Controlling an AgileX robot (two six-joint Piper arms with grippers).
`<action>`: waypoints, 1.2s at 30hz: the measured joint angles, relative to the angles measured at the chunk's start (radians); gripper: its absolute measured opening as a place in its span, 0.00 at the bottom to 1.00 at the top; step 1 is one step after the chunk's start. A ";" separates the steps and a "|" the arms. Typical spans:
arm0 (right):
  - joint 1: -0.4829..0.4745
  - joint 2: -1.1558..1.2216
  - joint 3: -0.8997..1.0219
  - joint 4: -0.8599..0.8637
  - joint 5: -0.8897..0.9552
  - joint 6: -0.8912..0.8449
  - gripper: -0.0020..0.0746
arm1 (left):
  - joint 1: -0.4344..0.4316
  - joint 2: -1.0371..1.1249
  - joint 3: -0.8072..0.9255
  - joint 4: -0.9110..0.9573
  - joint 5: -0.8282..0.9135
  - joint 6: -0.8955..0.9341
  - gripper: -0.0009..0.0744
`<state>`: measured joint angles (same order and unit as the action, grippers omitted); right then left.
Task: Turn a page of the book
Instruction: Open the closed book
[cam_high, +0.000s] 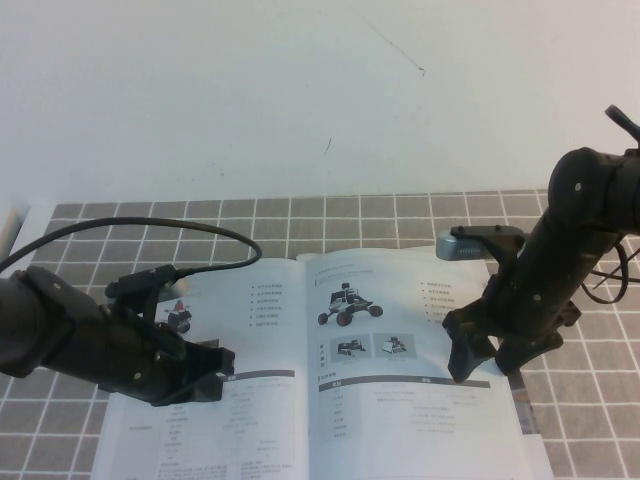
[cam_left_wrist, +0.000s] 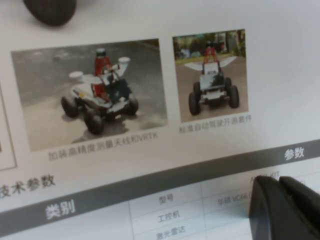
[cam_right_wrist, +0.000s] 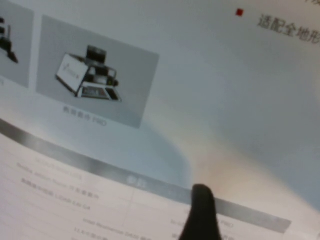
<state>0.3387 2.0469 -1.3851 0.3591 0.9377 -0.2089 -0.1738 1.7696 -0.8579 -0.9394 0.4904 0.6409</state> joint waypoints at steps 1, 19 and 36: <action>0.000 -0.002 0.000 -0.011 0.001 0.000 0.70 | 0.000 0.000 0.000 0.000 0.000 0.000 0.01; 0.027 -0.019 0.060 -0.043 -0.042 0.020 0.70 | 0.000 0.000 0.000 0.000 0.002 0.000 0.01; 0.029 -0.055 0.049 0.065 -0.067 -0.051 0.69 | 0.000 0.000 0.000 -0.027 0.023 0.002 0.01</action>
<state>0.3674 1.9922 -1.3365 0.4241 0.8712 -0.2602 -0.1738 1.7696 -0.8579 -0.9662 0.5134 0.6433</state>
